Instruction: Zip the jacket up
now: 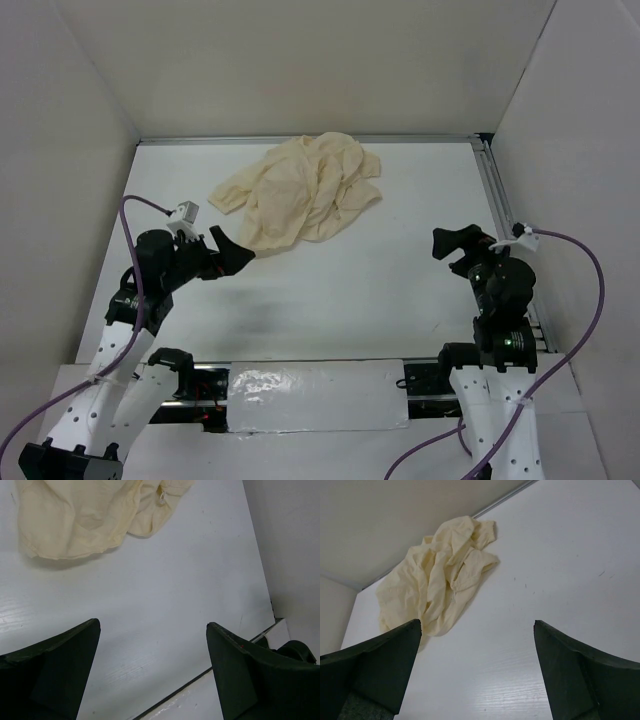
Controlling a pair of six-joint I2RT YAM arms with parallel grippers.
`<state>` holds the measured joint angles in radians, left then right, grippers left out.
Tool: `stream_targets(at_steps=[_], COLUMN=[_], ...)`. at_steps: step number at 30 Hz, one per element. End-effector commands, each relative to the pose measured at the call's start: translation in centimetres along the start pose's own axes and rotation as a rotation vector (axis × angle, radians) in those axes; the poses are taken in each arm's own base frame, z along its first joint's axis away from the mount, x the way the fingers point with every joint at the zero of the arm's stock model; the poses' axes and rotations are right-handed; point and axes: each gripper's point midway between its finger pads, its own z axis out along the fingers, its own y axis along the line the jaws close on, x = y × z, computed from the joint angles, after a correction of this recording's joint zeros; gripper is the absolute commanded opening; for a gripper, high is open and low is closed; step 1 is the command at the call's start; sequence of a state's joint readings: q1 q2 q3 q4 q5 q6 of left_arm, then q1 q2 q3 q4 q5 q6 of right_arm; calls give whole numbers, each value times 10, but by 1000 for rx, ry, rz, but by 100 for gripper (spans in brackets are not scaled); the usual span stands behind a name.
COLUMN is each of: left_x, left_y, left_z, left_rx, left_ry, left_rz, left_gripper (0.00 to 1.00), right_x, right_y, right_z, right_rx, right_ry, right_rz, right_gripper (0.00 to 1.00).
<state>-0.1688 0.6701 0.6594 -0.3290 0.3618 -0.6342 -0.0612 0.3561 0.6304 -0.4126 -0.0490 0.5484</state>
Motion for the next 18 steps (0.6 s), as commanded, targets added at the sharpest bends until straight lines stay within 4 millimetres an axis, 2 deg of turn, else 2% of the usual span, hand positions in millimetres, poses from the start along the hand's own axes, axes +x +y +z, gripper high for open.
stream_targets(at_steps=[1, 3, 4, 10, 18], left_x=[-15, -15, -12, -6, -1], left_y=[-20, -21, -19, -14, -14], left_z=[-4, -3, -1, 5, 22], left_rx=[64, 76, 74, 65, 91], left_ry=[-31, -26, -15, 20, 91], left_rz=[26, 28, 29, 27, 21], left_gripper=[99, 99, 99, 99, 99], right_x=[-9, -3, -6, 4, 16], right_y=[10, 0, 2, -10, 1], right_z=[1, 2, 2, 3, 2], right_rx=[-31, 34, 43, 103, 20], right_ry=[10, 50, 56, 110, 174], right_rz=[-58, -29, -29, -27, -64], right_gripper=[100, 100, 100, 100, 100])
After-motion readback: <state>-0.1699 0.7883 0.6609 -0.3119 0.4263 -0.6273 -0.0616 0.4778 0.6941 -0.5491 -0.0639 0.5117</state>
